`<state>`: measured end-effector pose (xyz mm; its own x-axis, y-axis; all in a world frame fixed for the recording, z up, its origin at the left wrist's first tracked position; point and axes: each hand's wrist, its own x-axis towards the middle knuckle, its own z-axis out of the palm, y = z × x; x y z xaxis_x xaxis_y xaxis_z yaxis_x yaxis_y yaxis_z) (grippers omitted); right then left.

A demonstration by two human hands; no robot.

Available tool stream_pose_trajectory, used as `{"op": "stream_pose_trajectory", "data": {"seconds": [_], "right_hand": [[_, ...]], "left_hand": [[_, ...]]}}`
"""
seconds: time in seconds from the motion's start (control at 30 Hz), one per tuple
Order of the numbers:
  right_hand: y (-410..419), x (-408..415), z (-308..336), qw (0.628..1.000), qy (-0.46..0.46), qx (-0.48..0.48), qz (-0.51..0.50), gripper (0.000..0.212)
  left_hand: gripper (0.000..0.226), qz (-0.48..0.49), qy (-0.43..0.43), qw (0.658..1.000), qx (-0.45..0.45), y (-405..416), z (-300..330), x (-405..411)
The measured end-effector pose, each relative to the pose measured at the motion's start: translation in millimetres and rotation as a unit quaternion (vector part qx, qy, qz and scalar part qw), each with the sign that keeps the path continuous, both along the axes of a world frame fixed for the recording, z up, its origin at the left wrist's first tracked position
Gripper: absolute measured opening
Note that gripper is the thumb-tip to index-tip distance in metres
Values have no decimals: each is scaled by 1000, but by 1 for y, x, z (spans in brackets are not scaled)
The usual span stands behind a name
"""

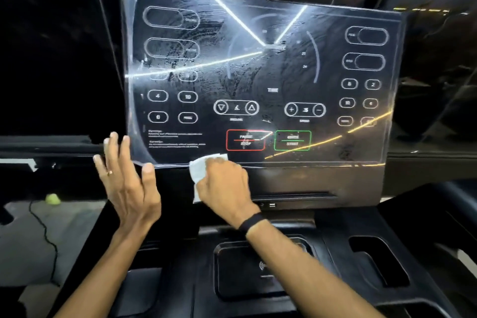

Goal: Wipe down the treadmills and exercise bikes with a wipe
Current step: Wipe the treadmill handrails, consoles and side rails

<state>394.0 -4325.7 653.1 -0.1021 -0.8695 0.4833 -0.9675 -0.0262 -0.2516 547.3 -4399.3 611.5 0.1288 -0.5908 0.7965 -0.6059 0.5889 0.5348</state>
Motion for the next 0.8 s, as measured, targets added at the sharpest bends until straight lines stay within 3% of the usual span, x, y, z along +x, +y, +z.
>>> {"op": "stream_pose_trajectory", "data": {"seconds": [0.13, 0.27, 0.47, 0.8], "right_hand": [[27, -70, -6, 999, -15, -14, -51, 10], [59, -142, -17, 988, -68, -12, -140, 17], [94, -233, -21, 956, -148, -32, -251, 20], [129, -276, -46, 905, -252, -147, -308, 15]], "left_hand": [[64, -35, -31, 998, -46, 13, 9, -47], [66, -74, -81, 992, -62, 25, 10, -89], [67, -63, -134, 987, -58, 29, 11, -104], [67, -50, -151, 986, -49, 33, 3, -99]]}}
